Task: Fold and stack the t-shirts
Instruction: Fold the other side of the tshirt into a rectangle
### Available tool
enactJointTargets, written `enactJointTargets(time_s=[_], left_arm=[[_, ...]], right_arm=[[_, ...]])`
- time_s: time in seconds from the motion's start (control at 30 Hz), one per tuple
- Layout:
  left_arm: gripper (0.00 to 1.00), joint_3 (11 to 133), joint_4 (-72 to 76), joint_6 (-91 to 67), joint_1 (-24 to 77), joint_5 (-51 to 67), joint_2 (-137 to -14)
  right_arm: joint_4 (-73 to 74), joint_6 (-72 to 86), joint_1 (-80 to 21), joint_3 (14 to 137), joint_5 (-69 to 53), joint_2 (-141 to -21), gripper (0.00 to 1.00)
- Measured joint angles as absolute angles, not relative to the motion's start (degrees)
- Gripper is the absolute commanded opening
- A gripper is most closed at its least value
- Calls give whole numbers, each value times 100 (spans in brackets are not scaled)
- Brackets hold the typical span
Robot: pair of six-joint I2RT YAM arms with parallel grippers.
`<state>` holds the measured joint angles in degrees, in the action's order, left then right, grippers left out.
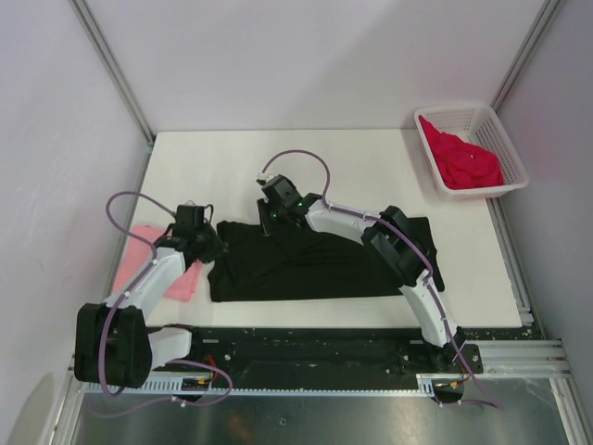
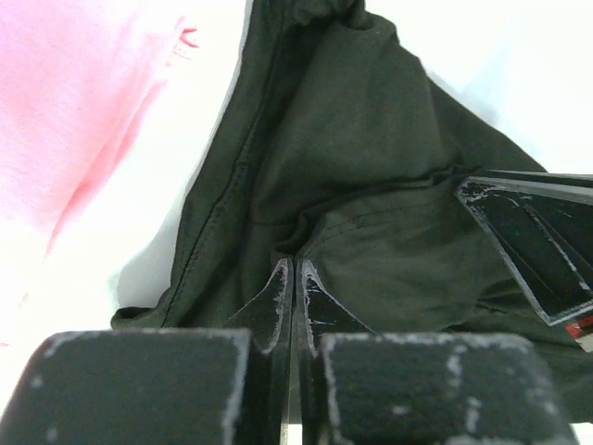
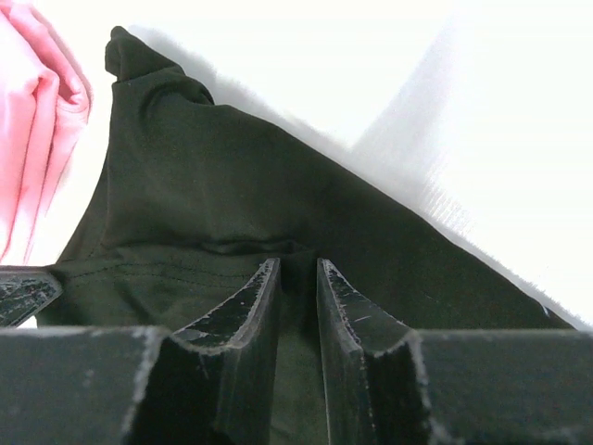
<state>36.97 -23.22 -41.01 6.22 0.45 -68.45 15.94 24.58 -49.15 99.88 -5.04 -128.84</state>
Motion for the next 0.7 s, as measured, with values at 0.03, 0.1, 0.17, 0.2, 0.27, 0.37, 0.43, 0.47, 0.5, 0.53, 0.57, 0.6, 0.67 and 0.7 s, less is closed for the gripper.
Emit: enactJointTargets(time_s=[0.03, 0.1, 0.17, 0.2, 0.27, 0.37, 0.43, 0.47, 0.5, 0.53, 0.57, 0.6, 0.67, 0.7], left_arm=[[0, 3693, -2322, -4099, 622, 78, -6781], [0, 3682, -2320, -4097, 622, 161, -6657], [0, 3662, -2318, -4095, 622, 222, -6558], [0, 3645, -2314, -4093, 622, 263, -6510], [0, 3612, -2316, -4093, 622, 327, -6420], [0, 3557, -2320, -4088, 622, 384, -6272], [0, 3527, -2331, -4075, 622, 414, -6167], [0, 3522, -2331, -4058, 622, 436, -6128], [0, 3522, -2331, -4051, 622, 471, -6093], [0, 3522, -2331, -4049, 622, 489, -6058], [0, 3522, -2333, -4045, 622, 513, -6018], [0, 3520, -2333, -4040, 622, 532, -5972], [0, 3511, -2338, -4003, 622, 600, -5878], [0, 3500, -2335, -3990, 622, 642, -5828]], right_arm=[[1590, 2473, -4912, 9974, -504, -12870, 21], [1586, 2497, -4910, 9920, -504, -12809, 15], [1586, 2517, -4910, 9878, -504, -12739, 10], [1573, 2528, -4910, 9845, -504, -12689, 8], [1559, 2547, -4910, 9773, -502, -12573, 5], [1553, 2587, -4910, 9612, -491, -12339, 4], [1531, 2609, -4910, 9421, -451, -12119, 4], [1527, 2622, -4910, 9303, -434, -11987, 4], [1529, 2635, -4910, 9181, -405, -11850, 4], [1522, 2652, -4915, 9052, -373, -11712, 4], [1518, 2668, -4921, 8923, -342, -11570, 4], [1516, 2681, -4939, 8796, -309, -11432, 4], [1518, 2703, -4969, 8573, -211, -11187, 3], [1533, 2720, -4989, 8462, -143, -11065, 3]])
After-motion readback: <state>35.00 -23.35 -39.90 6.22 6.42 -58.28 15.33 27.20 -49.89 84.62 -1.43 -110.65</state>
